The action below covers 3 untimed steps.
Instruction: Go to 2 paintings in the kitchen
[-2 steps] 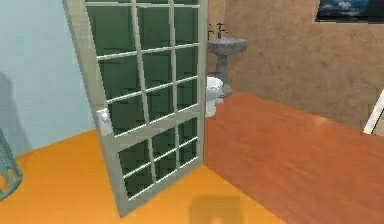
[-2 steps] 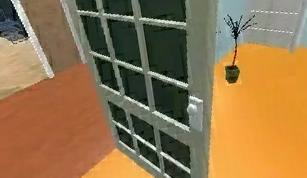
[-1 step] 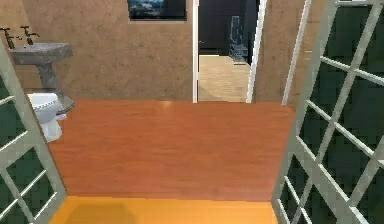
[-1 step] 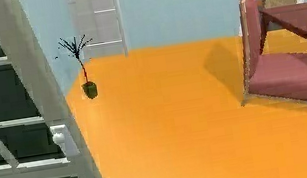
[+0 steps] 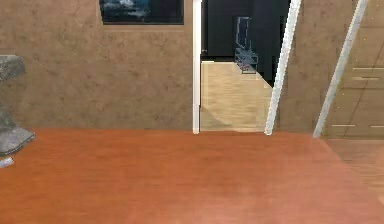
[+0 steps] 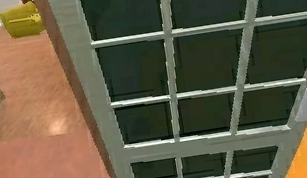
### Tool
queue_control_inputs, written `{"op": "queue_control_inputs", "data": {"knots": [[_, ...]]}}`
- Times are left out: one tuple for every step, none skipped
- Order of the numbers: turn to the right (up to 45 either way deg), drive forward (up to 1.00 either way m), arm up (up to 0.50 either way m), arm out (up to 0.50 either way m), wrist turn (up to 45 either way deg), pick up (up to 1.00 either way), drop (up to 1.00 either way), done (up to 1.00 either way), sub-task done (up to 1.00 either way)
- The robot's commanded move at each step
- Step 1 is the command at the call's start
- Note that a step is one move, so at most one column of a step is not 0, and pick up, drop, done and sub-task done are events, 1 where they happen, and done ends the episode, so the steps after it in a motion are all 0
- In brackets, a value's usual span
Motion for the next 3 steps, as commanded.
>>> {"op": "queue_control_inputs", "data": {"knots": [[0.0,0.50,0.00,0.00,0.0,0.00,0.00,0.00,0.00],[45.0,0.00,0.00,0.00,0.0,0.00,0.00,0.00,0.00],[24.0,0.00,0.00,0.00,0.0,0.00,0.00,0.00,0.00]]}}
